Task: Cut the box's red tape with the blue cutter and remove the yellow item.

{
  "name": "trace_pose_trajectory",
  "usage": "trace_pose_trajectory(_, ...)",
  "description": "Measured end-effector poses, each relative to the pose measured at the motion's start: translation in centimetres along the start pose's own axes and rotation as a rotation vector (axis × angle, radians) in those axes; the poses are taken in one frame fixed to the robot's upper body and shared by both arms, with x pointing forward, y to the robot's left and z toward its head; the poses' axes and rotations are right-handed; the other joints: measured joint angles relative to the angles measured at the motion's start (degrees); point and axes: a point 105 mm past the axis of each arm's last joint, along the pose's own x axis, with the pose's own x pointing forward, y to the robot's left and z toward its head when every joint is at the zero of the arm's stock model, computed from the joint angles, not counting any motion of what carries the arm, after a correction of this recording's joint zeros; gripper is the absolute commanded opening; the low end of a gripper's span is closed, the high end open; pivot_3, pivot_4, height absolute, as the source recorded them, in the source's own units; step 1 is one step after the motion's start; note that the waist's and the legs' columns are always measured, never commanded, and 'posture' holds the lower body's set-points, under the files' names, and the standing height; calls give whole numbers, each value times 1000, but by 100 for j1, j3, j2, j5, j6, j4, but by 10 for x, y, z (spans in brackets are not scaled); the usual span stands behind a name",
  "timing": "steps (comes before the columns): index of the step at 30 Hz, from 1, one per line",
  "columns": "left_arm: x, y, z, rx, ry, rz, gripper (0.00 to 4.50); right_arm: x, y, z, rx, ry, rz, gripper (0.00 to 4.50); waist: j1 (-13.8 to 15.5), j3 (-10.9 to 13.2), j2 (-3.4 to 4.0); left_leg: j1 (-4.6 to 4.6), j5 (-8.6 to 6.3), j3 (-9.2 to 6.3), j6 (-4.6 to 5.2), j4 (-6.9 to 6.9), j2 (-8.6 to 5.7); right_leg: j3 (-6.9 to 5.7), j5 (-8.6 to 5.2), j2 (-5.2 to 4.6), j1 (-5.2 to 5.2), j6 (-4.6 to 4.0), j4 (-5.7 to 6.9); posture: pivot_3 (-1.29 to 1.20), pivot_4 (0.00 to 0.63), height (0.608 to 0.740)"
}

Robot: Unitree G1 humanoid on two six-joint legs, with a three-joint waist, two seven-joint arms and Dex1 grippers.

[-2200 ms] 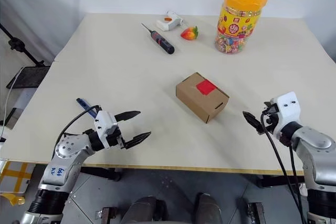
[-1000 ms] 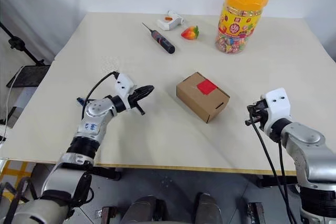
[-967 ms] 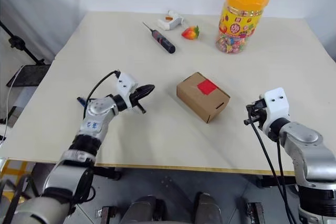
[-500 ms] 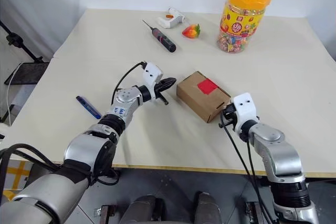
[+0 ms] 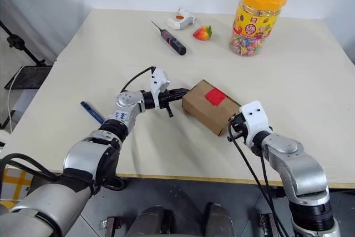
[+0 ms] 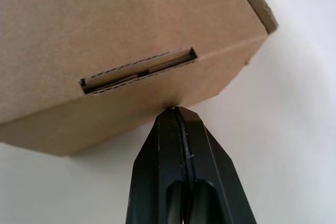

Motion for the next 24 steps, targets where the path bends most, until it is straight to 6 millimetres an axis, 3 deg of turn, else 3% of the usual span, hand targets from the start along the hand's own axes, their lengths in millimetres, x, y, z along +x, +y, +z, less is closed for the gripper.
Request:
trace_pose_trajectory(8,-18,-19,-19,1,13,-99,13,-24,14,-3,-44,69,77,0,5,1,-2,0,0,-3,0,4,1,1,0,-2,1,0,3,0,150,740)
trace_pose_trajectory(16,-21,-19,-23,-14,41,-85,13,-29,12,-6,-45,53,66,0,23,0,-4,0,1,-7,1,5,-5,0,0,-5,2,0,5,0,150,740)
trace_pose_trajectory(20,-25,-14,-24,-12,67,-64,13,-35,-9,-19,-52,59,-17,0,14,2,-6,0,1,-4,3,6,-8,1,1,-7,3,2,4,0,150,740)
trace_pose_trajectory(24,-49,3,-23,-3,90,12,13,-46,-43,-28,-62,66,-135,0,-10,3,-7,5,1,1,2,3,-2,2,1,-5,3,2,6,0,150,740)
